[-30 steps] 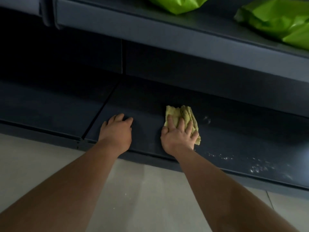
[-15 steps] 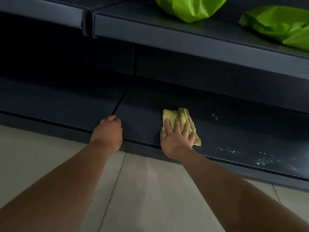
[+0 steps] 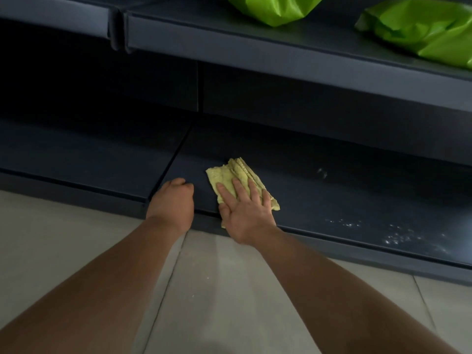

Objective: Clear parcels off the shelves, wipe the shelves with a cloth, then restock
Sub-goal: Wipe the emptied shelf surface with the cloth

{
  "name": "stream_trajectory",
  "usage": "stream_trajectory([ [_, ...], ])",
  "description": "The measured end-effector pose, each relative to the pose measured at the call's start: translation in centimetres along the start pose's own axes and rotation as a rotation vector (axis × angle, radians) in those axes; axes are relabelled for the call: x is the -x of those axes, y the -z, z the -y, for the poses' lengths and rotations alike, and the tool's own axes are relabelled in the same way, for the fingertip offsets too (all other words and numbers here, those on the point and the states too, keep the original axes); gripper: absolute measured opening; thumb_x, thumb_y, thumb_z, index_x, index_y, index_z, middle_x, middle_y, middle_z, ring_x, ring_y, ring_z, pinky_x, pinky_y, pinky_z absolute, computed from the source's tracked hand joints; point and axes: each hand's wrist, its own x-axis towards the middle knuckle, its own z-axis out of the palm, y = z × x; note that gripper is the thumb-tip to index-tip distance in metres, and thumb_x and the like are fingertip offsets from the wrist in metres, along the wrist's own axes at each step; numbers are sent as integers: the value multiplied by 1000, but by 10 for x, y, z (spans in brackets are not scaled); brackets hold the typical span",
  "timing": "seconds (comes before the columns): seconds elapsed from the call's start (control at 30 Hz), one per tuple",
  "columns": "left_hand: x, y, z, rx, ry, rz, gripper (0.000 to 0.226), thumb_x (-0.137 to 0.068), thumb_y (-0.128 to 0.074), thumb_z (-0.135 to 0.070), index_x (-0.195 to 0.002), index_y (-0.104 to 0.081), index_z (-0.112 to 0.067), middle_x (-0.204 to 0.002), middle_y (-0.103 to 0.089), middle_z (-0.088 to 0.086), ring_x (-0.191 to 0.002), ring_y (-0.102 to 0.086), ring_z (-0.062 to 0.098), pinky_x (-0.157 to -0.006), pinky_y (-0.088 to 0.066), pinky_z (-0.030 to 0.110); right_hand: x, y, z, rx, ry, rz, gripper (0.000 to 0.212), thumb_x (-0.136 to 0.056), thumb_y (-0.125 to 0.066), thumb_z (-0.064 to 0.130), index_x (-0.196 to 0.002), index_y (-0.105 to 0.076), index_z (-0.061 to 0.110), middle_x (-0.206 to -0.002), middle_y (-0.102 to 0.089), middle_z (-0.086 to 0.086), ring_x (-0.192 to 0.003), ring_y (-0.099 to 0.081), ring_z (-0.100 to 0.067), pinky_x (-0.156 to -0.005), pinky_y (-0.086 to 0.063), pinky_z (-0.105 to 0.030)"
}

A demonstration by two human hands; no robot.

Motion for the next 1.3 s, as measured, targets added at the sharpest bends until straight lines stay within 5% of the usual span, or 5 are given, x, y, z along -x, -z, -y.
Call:
stream_trajectory([
  [0.4, -13, -30, -127, 33, -193, -9, 31, -93, -45, -4, -122, -54, -10, -137, -45, 7, -120, -47, 28, -94, -42, 36, 57, 11, -158, -6, -203, -43, 51, -100, -10, 48, -148, 8, 46, -160, 10, 10, -147, 13, -20, -119, 5, -48],
  [0.67, -43, -37, -158, 21, -173, -16, 26, -95, -44, -9, -119, -56, -10, -134, -47, 6, -116, -51, 25, -89, -46, 35, 15, 26, -187, 13, -4, -13, 49, -102, -17, 44, -148, -3, 50, -161, 6, 8, -147, 12, -22, -118, 8, -48],
  [0.77, -52, -39, -161, -30, -213, -35, 18, -96, -43, -13, -108, -56, -14, -121, -53, 3, -105, -54, 23, -79, -47, 35, -17, 32, -191, 9, -37, -5, 49, -101, -17, 43, -148, -2, 50, -161, 6, 8, -147, 11, -23, -118, 7, -49],
  [1.07, -87, -44, -181, -154, -242, 8, 38, -102, -30, -34, -137, -44, -30, -142, -43, -1, -118, -48, 32, -78, -44, 38, -55, 40, -229, -72, -441, -50, 60, -98, -29, 44, -150, 1, 44, -161, 9, 6, -146, 16, -29, -115, 8, -56],
  [1.3, -97, -55, -201, -159, -187, 26, 41, -100, -36, -32, -140, -36, -36, -147, -36, -3, -128, -36, 44, -93, -43, 54, -87, 43, -221, -29, -256, -49, 57, -99, -20, 49, -151, 0, 41, -160, 11, 9, -146, 17, -24, -116, 8, -54],
])
